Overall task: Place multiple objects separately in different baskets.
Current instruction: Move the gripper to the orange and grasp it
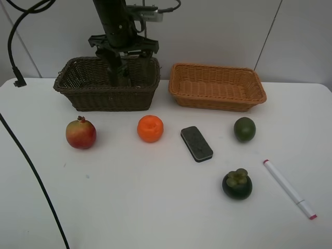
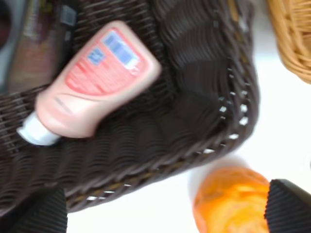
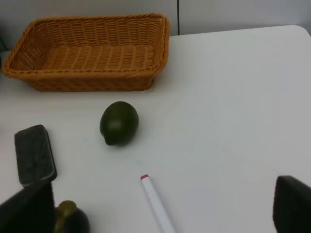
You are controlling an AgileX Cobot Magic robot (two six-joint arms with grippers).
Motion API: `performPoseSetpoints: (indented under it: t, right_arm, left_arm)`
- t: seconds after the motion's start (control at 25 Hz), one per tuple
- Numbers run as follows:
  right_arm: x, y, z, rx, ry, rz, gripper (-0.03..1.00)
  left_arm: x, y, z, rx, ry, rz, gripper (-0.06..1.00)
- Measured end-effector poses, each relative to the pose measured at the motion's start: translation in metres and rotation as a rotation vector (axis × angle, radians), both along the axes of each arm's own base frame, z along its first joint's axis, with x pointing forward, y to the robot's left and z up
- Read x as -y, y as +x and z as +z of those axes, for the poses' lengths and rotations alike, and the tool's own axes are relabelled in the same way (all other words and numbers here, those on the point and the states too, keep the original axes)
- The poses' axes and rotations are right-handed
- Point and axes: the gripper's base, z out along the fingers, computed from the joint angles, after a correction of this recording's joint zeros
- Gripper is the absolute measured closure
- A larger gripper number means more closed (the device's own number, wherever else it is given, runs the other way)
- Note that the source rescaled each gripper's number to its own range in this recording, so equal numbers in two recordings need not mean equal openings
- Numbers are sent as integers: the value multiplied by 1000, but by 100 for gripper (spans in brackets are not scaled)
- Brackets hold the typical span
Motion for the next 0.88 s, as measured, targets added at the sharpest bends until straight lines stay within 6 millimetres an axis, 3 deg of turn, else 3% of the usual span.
performPoseSetpoints:
  t: [0.36,0.48,0.68,0.88]
  right_arm:
    - [0,0,0,0,0,0,-2]
    - [0,0,0,0,0,0,-2]
    - [0,0,0,0,0,0,-2]
    - [0,0,0,0,0,0,-2]
  left_arm:
    - [36,-56,-14,-147,5,-51,-6]
    - [39,-69,-32,-208,44,-15,-6]
    - [33,-74,-58,-240,103,26,-6]
    - [45,-68,-81,-194,51,27,-6]
